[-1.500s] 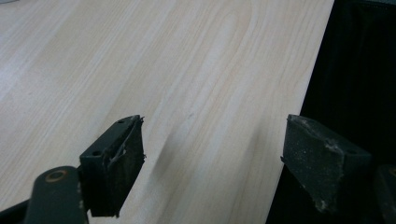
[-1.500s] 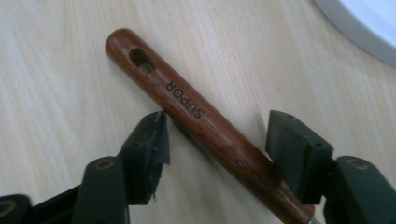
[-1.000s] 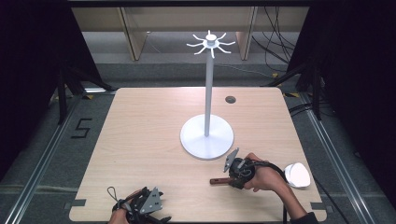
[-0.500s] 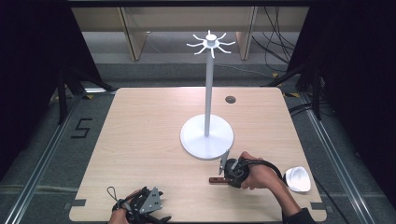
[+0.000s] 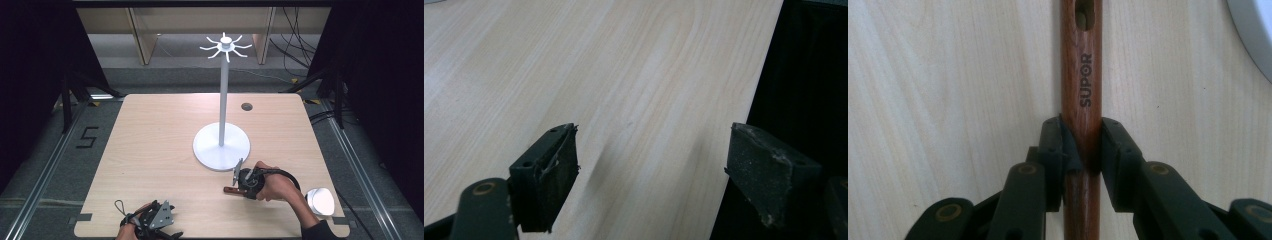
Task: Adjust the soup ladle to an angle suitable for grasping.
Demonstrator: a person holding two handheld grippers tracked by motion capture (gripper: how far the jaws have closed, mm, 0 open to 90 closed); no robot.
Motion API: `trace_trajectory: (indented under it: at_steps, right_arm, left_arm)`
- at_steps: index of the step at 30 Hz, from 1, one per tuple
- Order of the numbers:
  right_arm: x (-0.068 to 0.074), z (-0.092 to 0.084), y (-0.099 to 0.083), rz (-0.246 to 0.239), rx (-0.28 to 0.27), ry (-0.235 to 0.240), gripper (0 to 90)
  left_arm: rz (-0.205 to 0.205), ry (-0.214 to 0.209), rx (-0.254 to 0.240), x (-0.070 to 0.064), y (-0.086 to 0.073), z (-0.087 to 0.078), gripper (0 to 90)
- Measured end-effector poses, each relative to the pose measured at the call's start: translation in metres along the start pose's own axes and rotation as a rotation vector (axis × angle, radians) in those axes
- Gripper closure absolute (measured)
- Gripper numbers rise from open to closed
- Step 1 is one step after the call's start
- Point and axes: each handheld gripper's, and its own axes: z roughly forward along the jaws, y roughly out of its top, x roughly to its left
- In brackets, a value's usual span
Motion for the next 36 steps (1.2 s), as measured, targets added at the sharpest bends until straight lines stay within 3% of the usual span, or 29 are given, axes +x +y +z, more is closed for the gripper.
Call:
trace_trajectory:
  at_steps: [5,6,7,8,9,10,11,12,13,14,16,18,21,23,24,29,30,35,36]
  right_arm:
    - [0.001,-0.001,0.001,0.020,0.005,-0.007,73.9]
    - [-0.001,-0.002,0.000,0.015,-0.017,-0.016,74.0]
    - [0.001,-0.005,0.000,0.047,-0.021,-0.020,74.0]
    - [-0.003,-0.008,-0.002,0.010,-0.050,-0.030,74.0]
    - [-0.003,-0.008,-0.002,0.010,-0.050,-0.030,74.0]
    - [-0.002,-0.017,-0.004,0.059,-0.085,-0.029,74.0]
    - [-0.002,-0.017,-0.004,0.059,-0.085,-0.029,74.0]
    - [-0.005,-0.025,-0.007,0.043,-0.157,-0.038,74.0]
    - [-0.005,-0.029,-0.009,0.053,-0.175,-0.039,74.0]
    - [-0.003,-0.033,-0.010,0.101,-0.191,-0.030,74.0]
    - [-0.007,-0.045,-0.016,0.059,-0.250,-0.013,74.0]
    - [-0.007,-0.055,-0.021,0.082,-0.300,-0.029,74.0]
    - [-0.006,-0.071,-0.030,0.124,-0.361,-0.053,74.0]
    - [-0.008,-0.079,-0.035,0.097,-0.414,-0.069,74.1]
    - [-0.007,-0.082,-0.037,0.113,-0.432,-0.091,74.1]
    - [-0.008,-0.097,-0.047,0.143,-0.507,-0.072,74.0]
    - [-0.009,-0.103,-0.053,0.155,-0.550,-0.094,74.1]
    - [-0.010,-0.117,-0.067,0.175,-0.624,-0.078,74.1]
    - [-0.011,-0.124,-0.073,0.189,-0.663,-0.083,74.1]
  left_arm:
    - [0.003,-0.001,0.003,0.000,0.000,0.000,19.9]
    - [0.002,-0.003,-0.002,0.000,0.000,-0.001,19.9]
    - [0.010,-0.004,0.002,0.000,0.000,0.000,19.9]
    - [0.010,-0.004,0.002,0.000,0.000,0.000,19.9]
    - [0.006,-0.003,0.004,0.000,0.000,-0.001,19.9]
    - [0.003,0.000,0.002,0.000,0.000,-0.001,19.9]
    - [0.003,0.000,0.002,0.000,0.000,-0.001,19.9]
    - [0.005,-0.002,-0.001,-0.001,0.000,-0.001,19.9]
    - [0.005,-0.002,-0.001,-0.001,0.000,-0.001,19.9]
    - [0.007,-0.005,0.003,0.000,0.000,-0.001,19.9]
    - [-0.001,-0.002,-0.014,-0.001,0.000,-0.001,19.9]
    - [-0.002,-0.005,-0.016,-0.001,0.000,0.000,19.9]
    - [-0.002,-0.001,-0.018,-0.001,-0.001,0.001,19.9]
    - [-0.002,-0.001,-0.021,-0.001,-0.001,0.000,19.9]
    - [0.001,-0.002,-0.016,-0.001,-0.001,0.000,19.9]
    - [-0.002,-0.001,-0.020,-0.001,0.000,-0.001,19.9]
    - [0.002,0.002,-0.019,-0.001,-0.001,0.000,19.9]
    - [-0.001,-0.001,-0.018,0.000,0.000,-0.001,19.9]
    - [-0.001,0.001,-0.016,-0.001,-0.001,0.000,19.9]
